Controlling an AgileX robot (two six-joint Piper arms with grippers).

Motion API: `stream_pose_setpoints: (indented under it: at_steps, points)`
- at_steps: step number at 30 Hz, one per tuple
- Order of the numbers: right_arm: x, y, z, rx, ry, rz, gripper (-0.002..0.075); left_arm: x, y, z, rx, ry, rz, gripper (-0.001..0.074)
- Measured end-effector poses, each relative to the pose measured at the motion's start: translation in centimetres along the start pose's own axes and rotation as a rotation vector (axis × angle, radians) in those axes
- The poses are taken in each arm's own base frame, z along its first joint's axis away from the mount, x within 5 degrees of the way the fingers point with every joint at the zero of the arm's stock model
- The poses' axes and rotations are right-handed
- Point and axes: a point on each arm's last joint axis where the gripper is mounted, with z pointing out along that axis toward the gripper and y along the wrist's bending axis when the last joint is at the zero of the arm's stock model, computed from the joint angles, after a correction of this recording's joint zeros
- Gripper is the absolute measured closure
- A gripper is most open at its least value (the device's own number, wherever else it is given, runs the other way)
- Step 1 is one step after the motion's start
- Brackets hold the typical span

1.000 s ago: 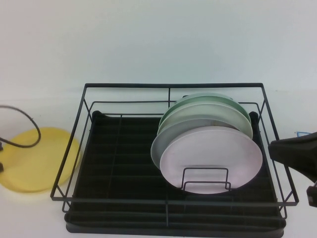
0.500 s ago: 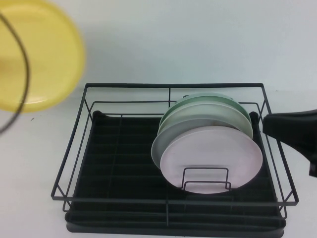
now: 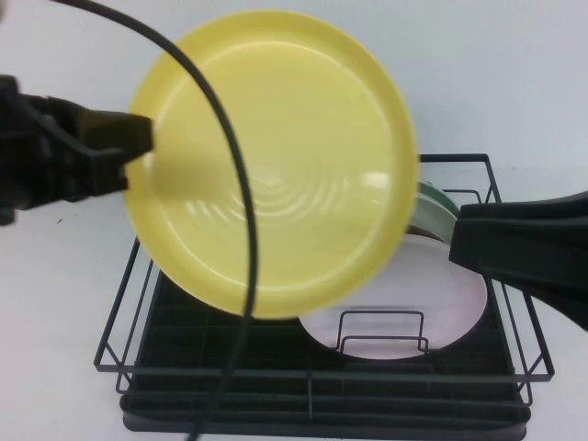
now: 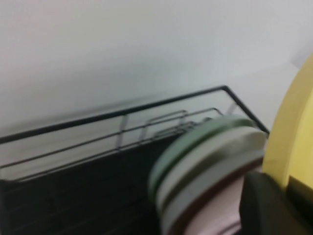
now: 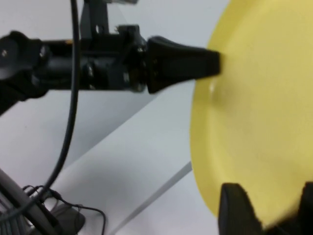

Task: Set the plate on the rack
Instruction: Hand over the plate

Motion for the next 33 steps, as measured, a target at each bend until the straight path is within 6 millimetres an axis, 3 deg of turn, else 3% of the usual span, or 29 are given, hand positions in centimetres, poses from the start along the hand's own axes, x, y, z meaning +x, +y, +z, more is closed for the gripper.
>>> stream_pose_setpoints:
  at_steps: [4,11,20,28,33]
  points:
    - [-0.3,-0.1,0.2,-0.019,-0.016,0.028,0.0421,0.3,-1.3,0.9,0.064,0.023,0.016,0.0727]
    - [0.1,-1.8,1.4,-0.011,0.004,0.097,0.0412,0.4,-2.5,1.4,0.117,0.035,0.033,0.0724]
    - [0.1,-2.3,1.8,-0.028,0.007,0.025,0.0473,0.6,-2.4,1.4,0.100,0.057,0.043,0.0722]
    - [-4.9,0.3,1.3,-0.021,-0.070,-0.258,0.0419,1.0,-2.0,1.4,0.059,0.100,0.049,0.0726]
    - [-5.7,0.1,1.1,0.085,-0.027,-0.281,0.0408,1.0,-2.2,1.3,0.071,0.096,0.036,0.0726]
